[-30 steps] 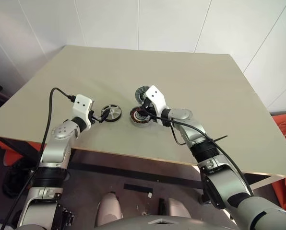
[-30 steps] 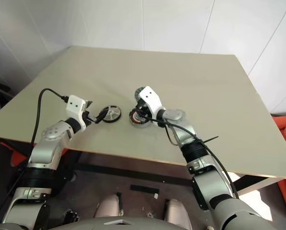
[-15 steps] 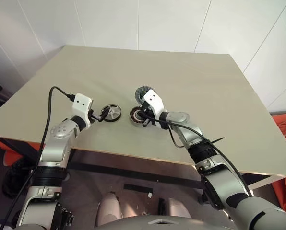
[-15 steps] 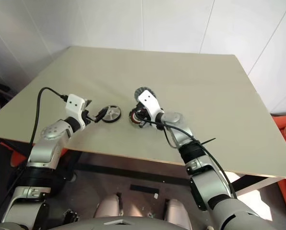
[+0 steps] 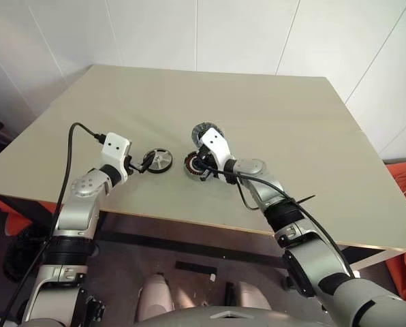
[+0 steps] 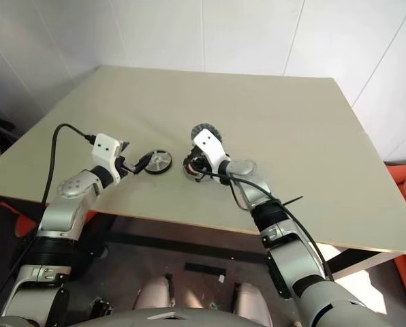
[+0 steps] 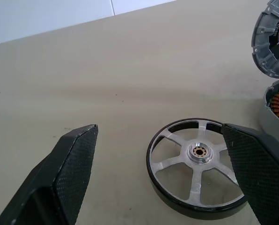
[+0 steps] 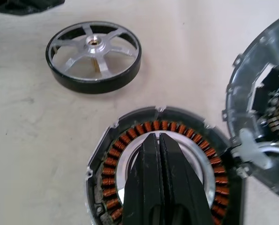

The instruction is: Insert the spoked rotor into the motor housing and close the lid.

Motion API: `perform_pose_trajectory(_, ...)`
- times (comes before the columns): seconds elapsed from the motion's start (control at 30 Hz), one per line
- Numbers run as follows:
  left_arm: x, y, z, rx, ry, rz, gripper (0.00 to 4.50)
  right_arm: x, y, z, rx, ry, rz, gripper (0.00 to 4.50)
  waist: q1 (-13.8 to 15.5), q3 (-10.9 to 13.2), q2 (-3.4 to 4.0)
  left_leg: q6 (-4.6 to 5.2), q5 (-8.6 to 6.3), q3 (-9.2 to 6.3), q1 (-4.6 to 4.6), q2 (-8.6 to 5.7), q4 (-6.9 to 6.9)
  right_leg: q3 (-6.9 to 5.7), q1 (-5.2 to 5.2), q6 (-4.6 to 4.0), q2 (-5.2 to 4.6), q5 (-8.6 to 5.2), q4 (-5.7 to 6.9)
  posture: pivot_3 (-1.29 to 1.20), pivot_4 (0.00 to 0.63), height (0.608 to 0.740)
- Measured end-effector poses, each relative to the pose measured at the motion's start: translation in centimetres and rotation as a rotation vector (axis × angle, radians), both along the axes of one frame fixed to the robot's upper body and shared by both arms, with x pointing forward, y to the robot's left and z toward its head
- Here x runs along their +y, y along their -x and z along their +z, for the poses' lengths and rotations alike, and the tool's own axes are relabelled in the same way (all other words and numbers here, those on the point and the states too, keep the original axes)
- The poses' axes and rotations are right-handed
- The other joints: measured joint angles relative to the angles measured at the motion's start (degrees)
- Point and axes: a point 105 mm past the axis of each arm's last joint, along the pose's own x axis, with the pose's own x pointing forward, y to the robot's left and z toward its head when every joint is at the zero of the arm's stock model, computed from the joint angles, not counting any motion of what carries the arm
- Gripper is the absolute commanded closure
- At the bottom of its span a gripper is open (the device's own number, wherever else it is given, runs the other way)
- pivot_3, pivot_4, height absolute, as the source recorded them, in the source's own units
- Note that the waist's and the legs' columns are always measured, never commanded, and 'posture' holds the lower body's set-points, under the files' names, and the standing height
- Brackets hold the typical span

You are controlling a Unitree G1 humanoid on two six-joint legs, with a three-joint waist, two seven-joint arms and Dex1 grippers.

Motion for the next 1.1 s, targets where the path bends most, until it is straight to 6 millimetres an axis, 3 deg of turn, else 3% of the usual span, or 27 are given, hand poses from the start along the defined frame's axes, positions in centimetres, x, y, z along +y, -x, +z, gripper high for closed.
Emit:
perform_pose_trajectory(0.17, -0.1, -0.1, 0.2, -0.006, 0.000, -0.002, 0.00, 0.3, -0.7, 1.8, -0.051, -0.009, 0.009, 4.47, 0.03, 0.00, 0.00, 0.00, 0.00, 0.00, 0.00, 0.01, 0.00, 0.00, 0.00, 0.00, 0.01, 0.00, 0.00, 0.00, 0.000, 0.740)
perform_pose_trajectory(0.37, -0.1, -0.1, 0.2, -0.005, 0.000, -0.003, 0.00, 0.1, -0.6, 0.8, -0.026, -0.002, 0.001, 4.47, 0.00, 0.00, -0.01, -0.01, 0.00, 0.00, -0.01, 0.02, 0.00, 0.00, -0.02, -0.01, 0.02, 0.00, 0.00, 0.00, 0.000, 0.740)
perform_pose_trajectory(0.5, 0.0, -0.1, 0.2, -0.005, -0.003, -0.001, 0.00, -0.5, -0.4, -1.4, 0.021, 0.005, -0.019, 4.47, 0.03, 0.00, -0.01, -0.01, 0.00, 0.00, -0.01, 0.01, 0.01, 0.01, -0.02, -0.01, 0.02, 0.00, 0.01, 0.00, 0.000, 0.740)
perform_pose_trajectory(0.83, 0.1, -0.1, 0.3, -0.006, -0.005, -0.001, 0.00, -0.9, -0.7, -1.4, 0.008, 0.000, -0.038, 4.47, 0.07, -0.02, -0.03, -0.02, 0.01, 0.00, 0.08, 0.01, 0.01, 0.01, 0.07, 0.00, 0.02, -0.01, 0.06, 0.00, 0.000, 0.740)
perform_pose_trajectory(0.93, 0.1, -0.1, 0.2, 0.000, -0.002, 0.000, 0.00, -1.4, -0.7, -0.5, -0.003, 0.006, -0.037, 4.47, 0.06, -0.01, -0.03, -0.02, 0.01, -0.01, 0.02, 0.01, 0.01, 0.01, 0.02, -0.01, 0.03, 0.00, 0.05, 0.00, 0.000, 0.740)
perform_pose_trajectory(1.1, 0.7, -0.1, -0.1, 0.037, 0.028, 0.037, 0.00, -1.4, 0.0, 3.3, -0.085, -0.023, 0.018, 4.47, 0.06, -0.01, -0.04, -0.03, 0.01, -0.01, 0.00, 0.15, 0.00, 0.01, -0.01, -0.03, 0.18, -0.01, 0.01, 0.00, 0.000, 0.740)
